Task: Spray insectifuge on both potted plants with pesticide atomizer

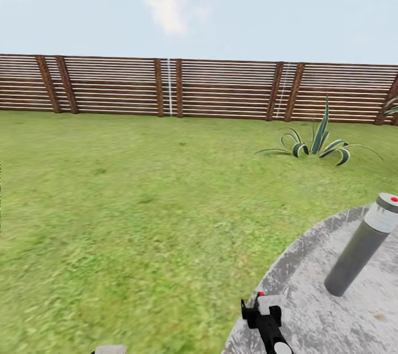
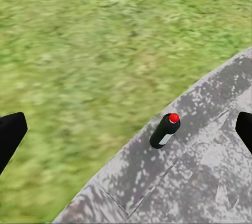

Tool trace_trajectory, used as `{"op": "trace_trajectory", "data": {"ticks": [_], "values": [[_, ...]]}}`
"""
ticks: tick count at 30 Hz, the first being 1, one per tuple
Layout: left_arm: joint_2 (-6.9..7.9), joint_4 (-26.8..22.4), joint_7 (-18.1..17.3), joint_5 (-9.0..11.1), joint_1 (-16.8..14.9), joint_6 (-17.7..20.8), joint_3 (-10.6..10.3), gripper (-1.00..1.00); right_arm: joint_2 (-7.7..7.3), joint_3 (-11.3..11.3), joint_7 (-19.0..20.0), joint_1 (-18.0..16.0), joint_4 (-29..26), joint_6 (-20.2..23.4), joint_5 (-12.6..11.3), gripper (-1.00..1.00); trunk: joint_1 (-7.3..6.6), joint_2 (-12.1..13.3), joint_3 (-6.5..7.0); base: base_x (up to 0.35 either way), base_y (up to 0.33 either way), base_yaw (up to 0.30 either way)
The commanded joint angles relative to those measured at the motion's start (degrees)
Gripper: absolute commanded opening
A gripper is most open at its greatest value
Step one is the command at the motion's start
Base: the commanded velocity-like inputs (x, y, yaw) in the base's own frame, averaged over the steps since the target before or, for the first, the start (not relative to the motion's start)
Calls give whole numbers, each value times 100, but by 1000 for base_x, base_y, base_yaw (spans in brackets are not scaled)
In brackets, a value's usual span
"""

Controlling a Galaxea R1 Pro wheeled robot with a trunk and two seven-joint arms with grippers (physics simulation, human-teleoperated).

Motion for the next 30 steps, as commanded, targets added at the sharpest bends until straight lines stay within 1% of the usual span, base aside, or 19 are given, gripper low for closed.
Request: {"op": "trace_trajectory", "data": {"ticks": [1,6,9,13,23,30], "values": [[0,5,12,0,-3,-16,-1,100,-3,29,-51,-4,3,-10,5,100,1,-2,-5,139,332,0],[0,5,12,0,-3,-17,1,100,-2,30,-51,-4,9,-4,5,100,1,-2,-3,139,332,-18],[0,5,12,0,-3,-19,2,100,-2,26,-51,-4,12,-1,5,100,1,-2,8,139,332,-186],[0,5,12,0,-3,-20,2,100,-2,22,-51,-4,12,-1,5,100,1,-2,21,97,332,-266],[0,5,12,0,-3,-16,1,100,-2,21,-42,-4,12,7,5,100,1,-2,47,21,333,-288],[0,5,12,0,-3,-18,2,100,-2,21,-42,-4,12,8,-2,100,1,-2,49,120,333,-298]]}}
